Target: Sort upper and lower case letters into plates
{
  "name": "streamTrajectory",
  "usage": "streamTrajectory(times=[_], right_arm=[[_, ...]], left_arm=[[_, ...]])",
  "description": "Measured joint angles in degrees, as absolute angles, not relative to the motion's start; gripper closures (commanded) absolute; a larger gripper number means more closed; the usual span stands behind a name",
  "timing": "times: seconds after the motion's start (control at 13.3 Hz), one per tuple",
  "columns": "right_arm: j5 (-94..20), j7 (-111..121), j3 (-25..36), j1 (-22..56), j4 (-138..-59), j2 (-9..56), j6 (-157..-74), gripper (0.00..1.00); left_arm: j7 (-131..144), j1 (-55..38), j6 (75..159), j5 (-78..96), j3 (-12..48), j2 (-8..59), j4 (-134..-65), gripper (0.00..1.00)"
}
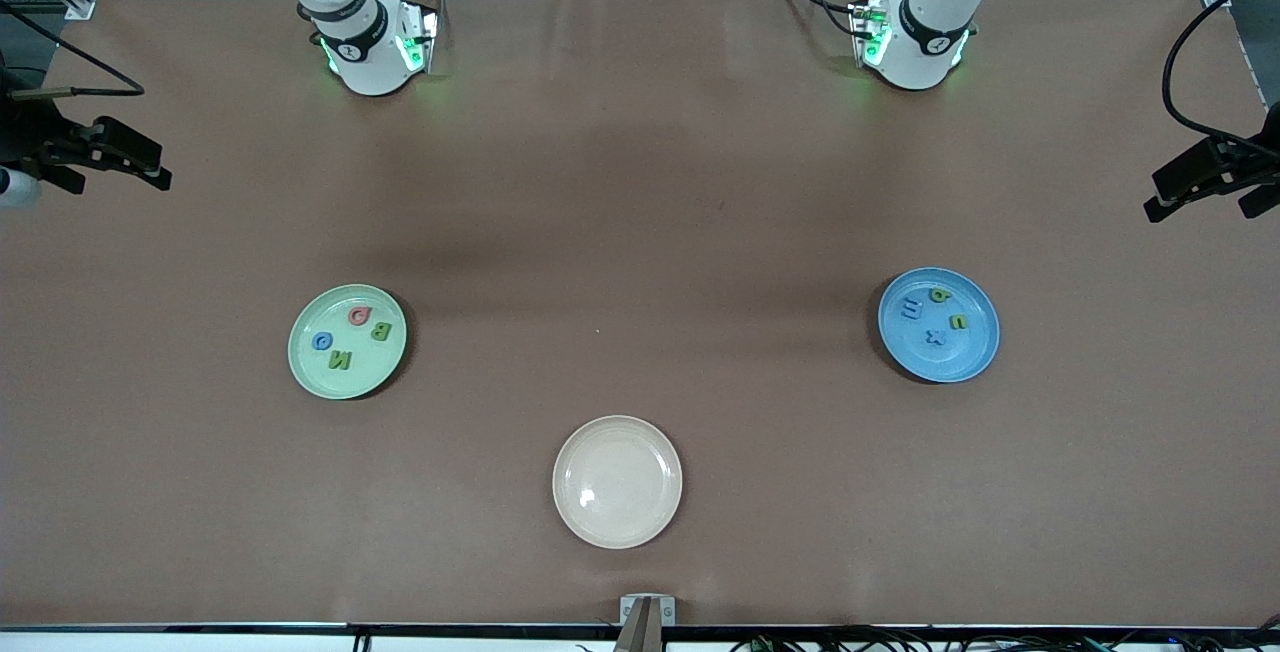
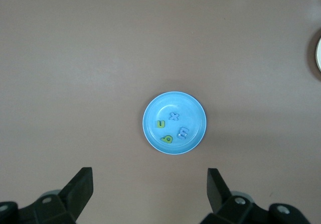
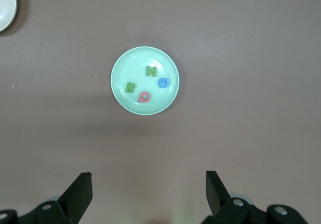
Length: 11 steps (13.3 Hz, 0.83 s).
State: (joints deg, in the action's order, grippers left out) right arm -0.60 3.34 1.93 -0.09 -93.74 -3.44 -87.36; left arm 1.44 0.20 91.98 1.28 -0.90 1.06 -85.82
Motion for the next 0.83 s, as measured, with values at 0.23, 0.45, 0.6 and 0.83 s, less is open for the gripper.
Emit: streamTrajectory(times=[0.23, 0.45, 0.6, 0.83], right_arm=[[-0.4, 3.3, 1.9, -0.1, -93.7, -3.4, -87.4, 0.0], [-0.4, 3.3, 1.9, -0.1, -93.7, -3.4, -87.4, 0.0], [-0.4, 3.3, 1.8, -0.1, -93.7, -3.4, -87.4, 0.0], [-0.4, 3.3, 1.8, -0.1, -93.8, -3.4, -87.4, 0.0]], left_arm=[[1.4, 0.2, 92.0, 1.3, -0.9, 0.6, -85.8, 0.0], [1.4, 0.2, 92.0, 1.3, -0.8, 0.4, -85.8, 0.0], [1.4, 0.2, 92.0, 1.3, -0.7, 0.4, -85.8, 0.0], [1.4, 0.2, 92.0, 1.3, -0.7, 0.4, -85.9, 0.0]])
